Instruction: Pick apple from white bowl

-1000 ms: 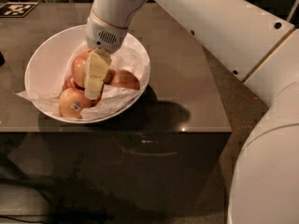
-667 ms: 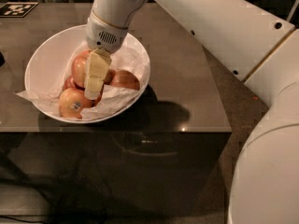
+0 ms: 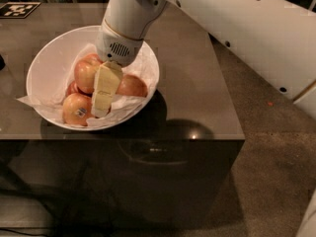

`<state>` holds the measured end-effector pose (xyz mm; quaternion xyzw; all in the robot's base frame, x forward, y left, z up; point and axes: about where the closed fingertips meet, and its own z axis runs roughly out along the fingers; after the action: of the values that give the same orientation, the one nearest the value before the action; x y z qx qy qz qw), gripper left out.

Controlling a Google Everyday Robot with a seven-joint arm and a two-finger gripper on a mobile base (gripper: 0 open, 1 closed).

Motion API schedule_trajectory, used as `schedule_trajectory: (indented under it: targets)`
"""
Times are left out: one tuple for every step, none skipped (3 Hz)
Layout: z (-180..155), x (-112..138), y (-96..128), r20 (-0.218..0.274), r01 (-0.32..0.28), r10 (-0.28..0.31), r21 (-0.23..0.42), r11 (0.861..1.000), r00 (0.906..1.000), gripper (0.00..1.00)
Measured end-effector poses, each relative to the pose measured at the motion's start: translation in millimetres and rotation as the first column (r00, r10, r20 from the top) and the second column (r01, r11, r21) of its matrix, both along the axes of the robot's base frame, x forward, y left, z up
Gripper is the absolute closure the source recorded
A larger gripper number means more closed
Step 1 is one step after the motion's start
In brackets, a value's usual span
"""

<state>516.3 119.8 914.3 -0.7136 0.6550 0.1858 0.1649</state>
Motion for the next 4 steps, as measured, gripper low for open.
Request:
schedule_trajectory:
  targets:
    - [0, 0, 0, 0.000, 0.000, 0.000, 0.000, 1.000, 1.0000, 0.00]
    - [12, 3, 9, 0.058, 0.003, -0.006, 0.052, 0.999, 0.9983, 0.00]
    - [23, 8, 19, 0.099, 0.003, -0.013, 0.099, 0.995, 0.9950, 0.00]
    - [26, 14, 25, 0.120, -0.021, 0.009, 0.095, 0.995, 0.9927, 0.00]
